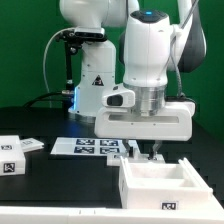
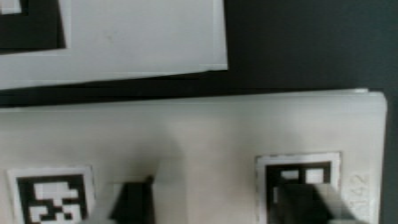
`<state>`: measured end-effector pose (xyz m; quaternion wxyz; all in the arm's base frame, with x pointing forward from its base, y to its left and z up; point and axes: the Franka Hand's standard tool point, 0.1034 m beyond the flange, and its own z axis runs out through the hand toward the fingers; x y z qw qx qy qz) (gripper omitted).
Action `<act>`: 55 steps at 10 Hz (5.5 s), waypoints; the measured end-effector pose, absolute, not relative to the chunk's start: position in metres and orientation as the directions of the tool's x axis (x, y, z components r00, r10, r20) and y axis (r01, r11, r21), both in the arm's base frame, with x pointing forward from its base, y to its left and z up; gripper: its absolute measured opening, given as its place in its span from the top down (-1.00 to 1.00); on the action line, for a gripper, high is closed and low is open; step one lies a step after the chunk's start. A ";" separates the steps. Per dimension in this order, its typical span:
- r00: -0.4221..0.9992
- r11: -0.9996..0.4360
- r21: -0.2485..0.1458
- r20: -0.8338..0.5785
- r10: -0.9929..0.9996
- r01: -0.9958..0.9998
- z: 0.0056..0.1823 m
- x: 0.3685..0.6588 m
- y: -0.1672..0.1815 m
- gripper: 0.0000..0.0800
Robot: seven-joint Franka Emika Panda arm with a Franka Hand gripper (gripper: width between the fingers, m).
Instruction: Assemble cabinet
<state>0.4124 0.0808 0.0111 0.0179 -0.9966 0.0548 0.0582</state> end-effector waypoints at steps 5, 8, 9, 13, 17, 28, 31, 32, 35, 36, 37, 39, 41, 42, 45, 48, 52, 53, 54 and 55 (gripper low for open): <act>0.939 -0.944 -0.010 -0.106 -0.326 -0.329 0.023 0.420 0.077 0.84; 0.780 -0.786 -0.004 -0.126 -0.613 -0.618 0.043 0.422 0.067 0.84; 0.763 -0.771 0.006 -0.131 -0.632 -0.637 0.039 0.420 0.069 0.84; 0.437 -0.457 0.102 -0.169 -0.883 -0.884 0.051 0.420 0.077 0.84; 0.179 -0.200 0.155 -0.139 -0.974 -0.968 0.066 0.416 0.092 0.84; 0.097 -0.081 0.186 0.077 -0.992 -0.979 0.081 0.420 0.138 0.84; 0.118 -0.110 0.141 0.051 -0.992 -0.984 0.096 0.428 0.120 0.84; 0.125 -0.117 0.147 0.053 -0.991 -0.982 0.092 0.426 0.122 0.84; 0.141 -0.134 0.123 0.046 -0.989 -0.983 0.090 0.428 0.124 0.84; 0.133 -0.127 0.120 0.041 -0.990 -0.985 0.089 0.428 0.124 0.84; 0.086 -0.085 0.023 0.023 -0.996 -0.996 0.087 0.436 0.125 0.84; 0.089 -0.089 -0.009 0.007 -0.996 -0.996 0.083 0.429 0.127 0.84; 0.089 -0.089 -0.006 -0.006 -0.996 -0.996 0.082 0.429 0.128 0.84; 0.082 -0.082 -0.005 -0.016 -0.996 -0.997 0.080 0.429 0.125 0.84; 0.002 -0.003 0.031 -0.032 -0.999 -1.000 0.069 0.436 0.101 0.84; 0.019 -0.020 0.033 -0.032 -0.999 -0.999 0.068 0.434 0.103 0.84; 0.005 -0.007 0.042 -0.059 -0.998 -0.999 0.076 0.464 0.100 0.84; 0.008 -0.010 0.040 -0.059 -0.998 -0.999 0.075 0.465 0.101 0.84; 0.011 -0.013 0.041 -0.058 -0.998 -0.999 0.075 0.464 0.101 0.84; 0.013 -0.015 0.042 -0.058 -0.998 -0.999 0.074 0.464 0.101 0.84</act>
Offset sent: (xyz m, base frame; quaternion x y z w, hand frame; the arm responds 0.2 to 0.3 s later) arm 0.0079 -0.0377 0.0228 -0.0640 0.0667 0.2060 0.9742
